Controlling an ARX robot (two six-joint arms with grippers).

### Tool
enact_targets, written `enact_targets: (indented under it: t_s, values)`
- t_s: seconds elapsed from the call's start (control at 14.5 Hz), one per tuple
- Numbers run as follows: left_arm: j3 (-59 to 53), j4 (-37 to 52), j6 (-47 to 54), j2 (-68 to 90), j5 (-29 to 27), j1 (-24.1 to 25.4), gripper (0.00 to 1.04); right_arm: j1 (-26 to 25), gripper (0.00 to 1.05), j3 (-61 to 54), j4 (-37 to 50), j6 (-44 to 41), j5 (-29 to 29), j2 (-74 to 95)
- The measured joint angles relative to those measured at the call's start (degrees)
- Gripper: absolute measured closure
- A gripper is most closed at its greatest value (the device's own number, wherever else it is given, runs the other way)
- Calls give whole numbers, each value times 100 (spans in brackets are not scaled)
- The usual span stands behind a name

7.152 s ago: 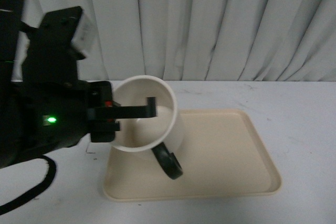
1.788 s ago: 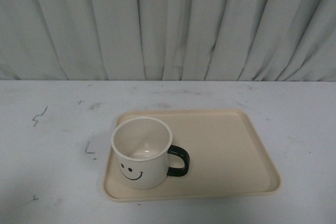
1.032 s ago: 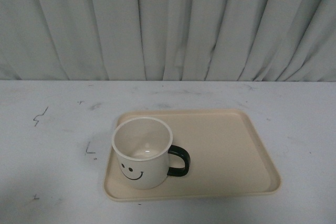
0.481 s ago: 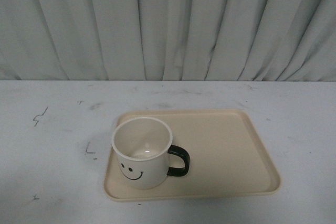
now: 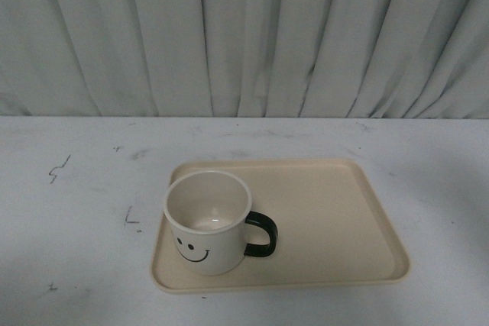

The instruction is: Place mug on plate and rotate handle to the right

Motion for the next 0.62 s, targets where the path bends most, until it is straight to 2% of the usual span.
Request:
enact_targets:
  t_s: [0.21, 0.28, 0.41, 0.62]
  values:
    - [-2, 0, 0, 0, 0, 0, 7, 549, 6, 1362, -1010, 546, -111, 1628]
    - [0, -2, 0, 0, 0, 0, 7, 1016, 6, 1694, -1554, 667, -295, 2188]
    - [0, -2, 0, 0, 0, 0, 7, 1652, 6, 1810, -1912, 632, -730, 2645]
    - [0, -2, 0, 0, -2, 0, 7, 1952, 6, 1987, -2039, 509, -870, 2846]
